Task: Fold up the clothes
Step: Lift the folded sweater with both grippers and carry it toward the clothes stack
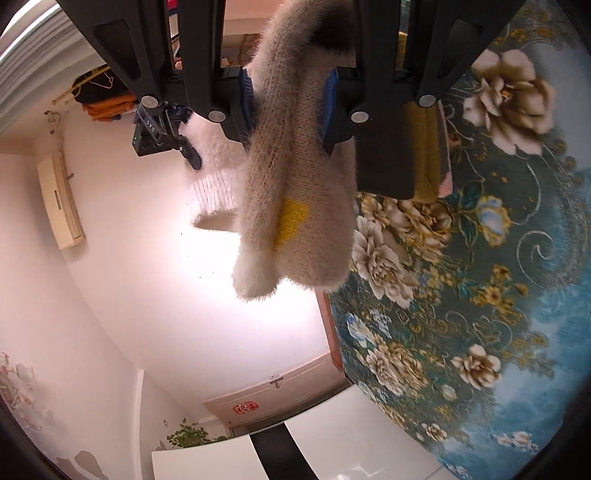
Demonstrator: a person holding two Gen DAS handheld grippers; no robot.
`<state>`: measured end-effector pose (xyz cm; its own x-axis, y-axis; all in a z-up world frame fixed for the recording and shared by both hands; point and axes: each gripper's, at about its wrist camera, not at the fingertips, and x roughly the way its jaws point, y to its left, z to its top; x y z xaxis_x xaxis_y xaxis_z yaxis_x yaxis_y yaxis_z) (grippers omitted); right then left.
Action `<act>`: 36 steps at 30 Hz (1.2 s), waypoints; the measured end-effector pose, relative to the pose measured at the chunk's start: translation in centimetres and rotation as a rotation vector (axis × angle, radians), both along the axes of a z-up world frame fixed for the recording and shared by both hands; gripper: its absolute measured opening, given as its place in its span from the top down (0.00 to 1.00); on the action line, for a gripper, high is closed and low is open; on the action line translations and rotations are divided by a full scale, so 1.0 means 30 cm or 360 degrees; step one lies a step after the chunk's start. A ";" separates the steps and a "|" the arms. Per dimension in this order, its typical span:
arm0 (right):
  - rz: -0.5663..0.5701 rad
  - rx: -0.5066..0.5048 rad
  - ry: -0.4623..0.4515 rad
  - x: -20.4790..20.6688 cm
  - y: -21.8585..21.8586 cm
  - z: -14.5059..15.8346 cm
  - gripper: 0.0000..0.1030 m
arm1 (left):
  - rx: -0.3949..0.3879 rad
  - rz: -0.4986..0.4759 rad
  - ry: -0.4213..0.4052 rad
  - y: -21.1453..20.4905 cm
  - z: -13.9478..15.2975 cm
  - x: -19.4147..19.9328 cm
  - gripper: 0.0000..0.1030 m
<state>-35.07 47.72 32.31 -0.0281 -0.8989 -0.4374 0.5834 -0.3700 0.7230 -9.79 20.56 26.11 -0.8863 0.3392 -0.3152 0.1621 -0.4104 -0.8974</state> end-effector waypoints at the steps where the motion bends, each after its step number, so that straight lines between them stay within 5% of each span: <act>1: -0.0011 0.0014 0.0001 -0.027 0.015 -0.016 0.67 | 0.0010 -0.0017 -0.0033 0.017 -0.027 -0.018 0.70; 13: -0.0172 -0.0006 -0.0250 -0.234 0.099 -0.354 0.67 | 0.0284 0.0141 -0.0294 0.006 -0.389 0.047 0.70; 21: -0.0145 0.0000 -0.0195 -0.282 0.054 -0.326 0.67 | 0.0229 0.0105 -0.0254 0.019 -0.314 0.016 0.70; 28: -0.0300 -0.0010 -0.0440 -0.323 0.127 -0.556 0.66 | 0.0193 0.0062 -0.0395 0.037 -0.387 -0.035 0.68; 30: -0.0293 -0.0033 -0.0442 -0.322 0.138 -0.554 0.66 | 0.0179 0.0058 -0.0388 0.037 -0.373 -0.033 0.67; 36: -0.0211 -0.0032 -0.0413 -0.324 0.141 -0.491 0.60 | 0.0128 0.0044 -0.0451 0.041 -0.325 -0.040 0.48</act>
